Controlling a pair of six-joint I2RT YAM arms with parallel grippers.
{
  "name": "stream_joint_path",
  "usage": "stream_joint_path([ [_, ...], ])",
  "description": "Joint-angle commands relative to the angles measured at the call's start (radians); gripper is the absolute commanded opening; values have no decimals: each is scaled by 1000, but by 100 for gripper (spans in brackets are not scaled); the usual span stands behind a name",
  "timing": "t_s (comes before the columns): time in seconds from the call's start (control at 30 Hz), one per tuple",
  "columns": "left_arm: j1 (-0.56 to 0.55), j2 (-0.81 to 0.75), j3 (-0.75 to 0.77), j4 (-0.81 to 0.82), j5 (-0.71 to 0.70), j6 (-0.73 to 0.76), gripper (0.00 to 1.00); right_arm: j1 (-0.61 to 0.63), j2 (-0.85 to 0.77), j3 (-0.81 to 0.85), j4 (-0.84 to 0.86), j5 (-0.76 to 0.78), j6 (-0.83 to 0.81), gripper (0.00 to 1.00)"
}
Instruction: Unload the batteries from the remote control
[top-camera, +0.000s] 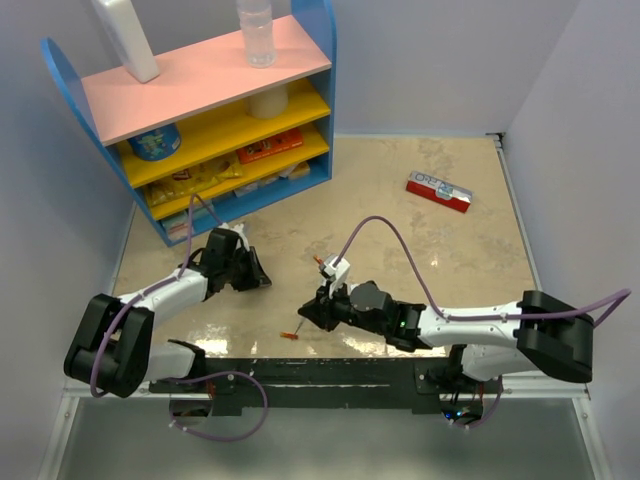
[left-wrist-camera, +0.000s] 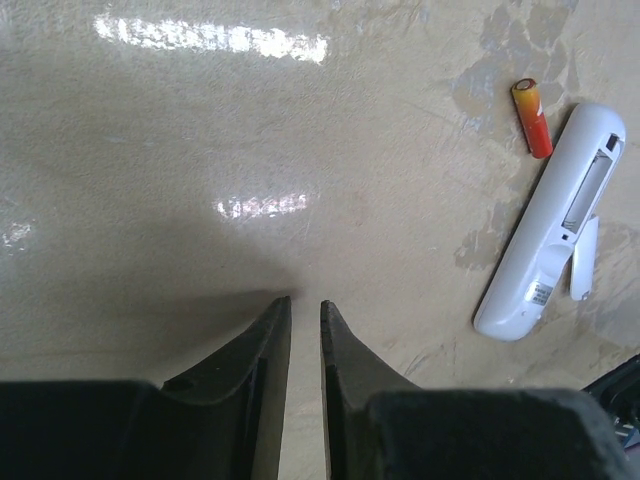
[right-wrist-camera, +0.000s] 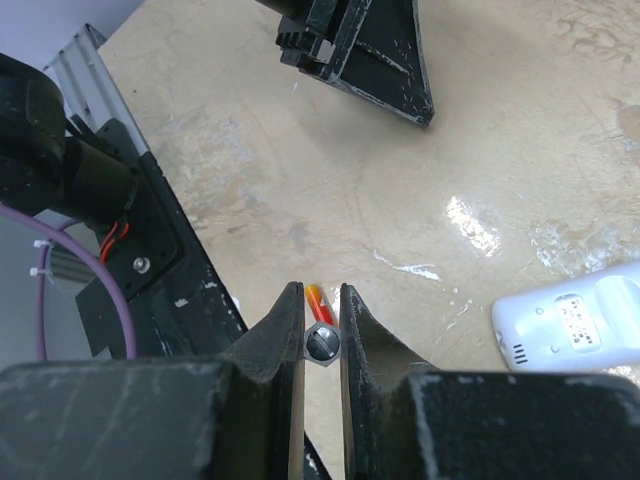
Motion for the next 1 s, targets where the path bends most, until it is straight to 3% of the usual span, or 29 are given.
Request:
stream_joint_path([
  [0.0, 5, -22, -16, 47, 25, -18, 23, -1, 50, 69, 30, 22, -25, 0],
  [0.23, 5, -25, -7, 34, 11, -12, 23, -6, 94, 115, -16, 121, -34, 0],
  [0.63, 5, -30, 50, -23, -66, 21, 23, -23, -61, 118, -206, 333, -61, 0],
  [0.8, 5, -31, 87, -44, -82, 25, 23, -24, -126, 141, -272, 301, -55, 0],
  [0.87, 5, -31, 108, -69, -93, 31, 23, -24, -124, 164, -290, 214, -46, 0],
  [0.97, 7, -33, 163, -110, -116, 46, 23, -26, -84, 248, -417, 157, 6, 0],
])
